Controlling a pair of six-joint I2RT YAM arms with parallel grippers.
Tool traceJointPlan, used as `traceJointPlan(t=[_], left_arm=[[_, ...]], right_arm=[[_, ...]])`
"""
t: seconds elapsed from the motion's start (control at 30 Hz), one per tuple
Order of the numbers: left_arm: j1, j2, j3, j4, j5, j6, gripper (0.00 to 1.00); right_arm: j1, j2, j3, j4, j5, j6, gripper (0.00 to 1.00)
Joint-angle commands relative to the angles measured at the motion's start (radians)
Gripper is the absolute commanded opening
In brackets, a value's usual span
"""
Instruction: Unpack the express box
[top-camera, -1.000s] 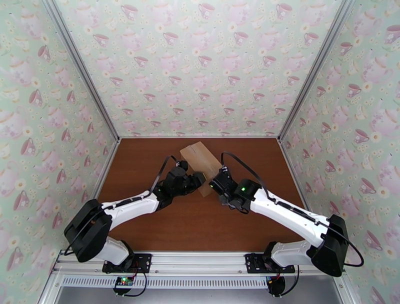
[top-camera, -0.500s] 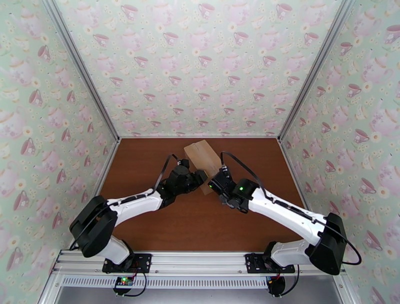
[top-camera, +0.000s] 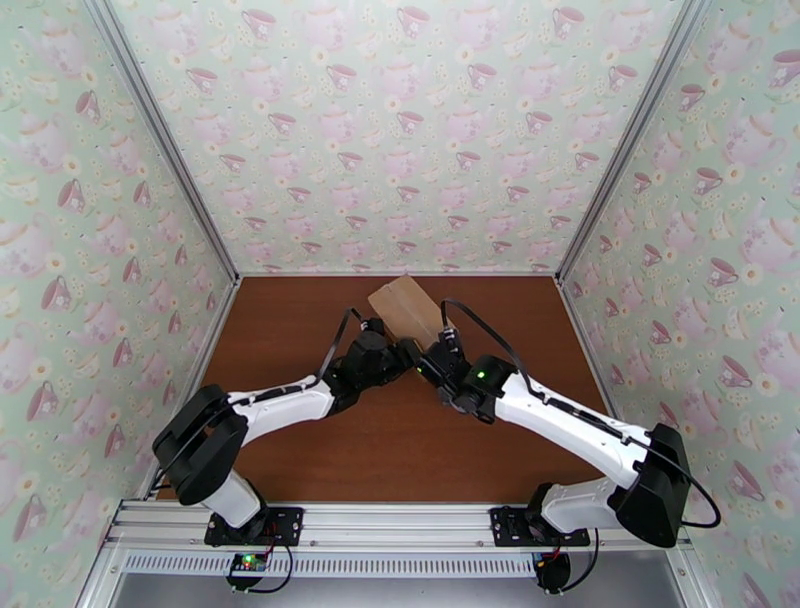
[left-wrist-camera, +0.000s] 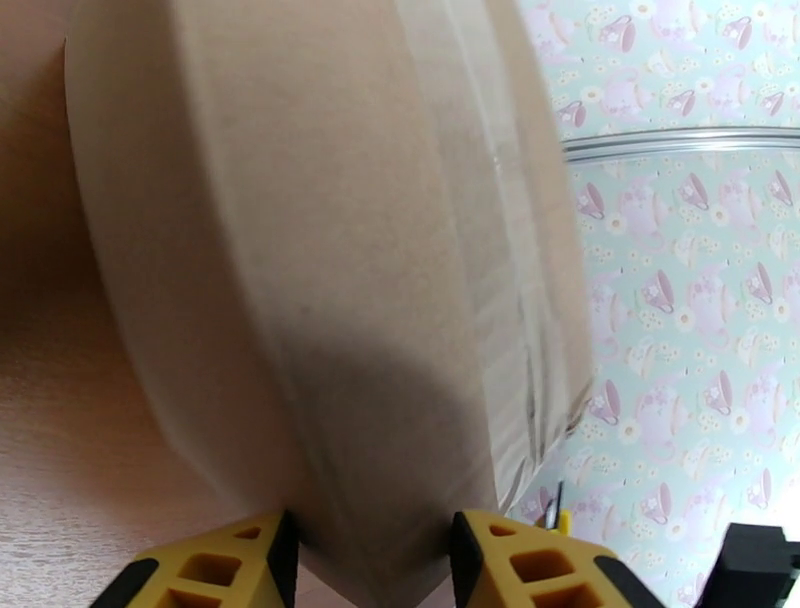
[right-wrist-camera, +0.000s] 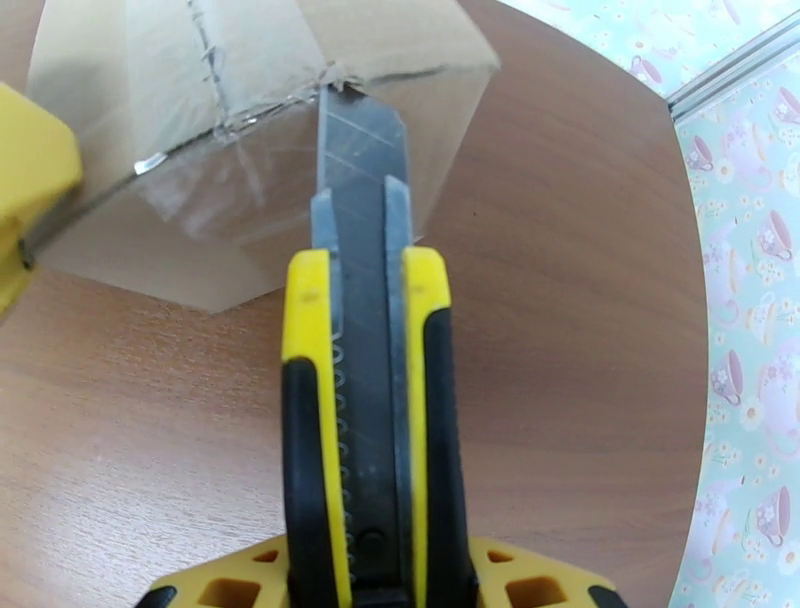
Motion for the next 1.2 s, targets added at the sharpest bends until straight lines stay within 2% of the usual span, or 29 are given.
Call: traceJointPlan(t=[0.0, 0.17, 0.43, 1.17], left_arm=[[-0.040, 0.007, 0.088, 0.145, 0.046, 0.002, 0.45], [-0.043, -0.044, 0.075, 0.097, 0.003, 0.034, 0.45], [-0.052, -0.231, 0.031, -0.140, -0.106, 0.148, 0.46], [-0.051, -0.398, -0.170, -0.286, -0.168, 0.108, 0.47]], right_arm=[[0.058, 0.018, 0.036, 0.088, -0.163, -0.088, 0.00], [0.059, 0.015, 0.027, 0.078, -0.145, -0.091, 0.00], [0.058, 0.006, -0.009, 0.061, -0.163, -0.070, 0.00], [0.058, -0.048, -0.036, 0.108, -0.269, -0.072, 0.00]])
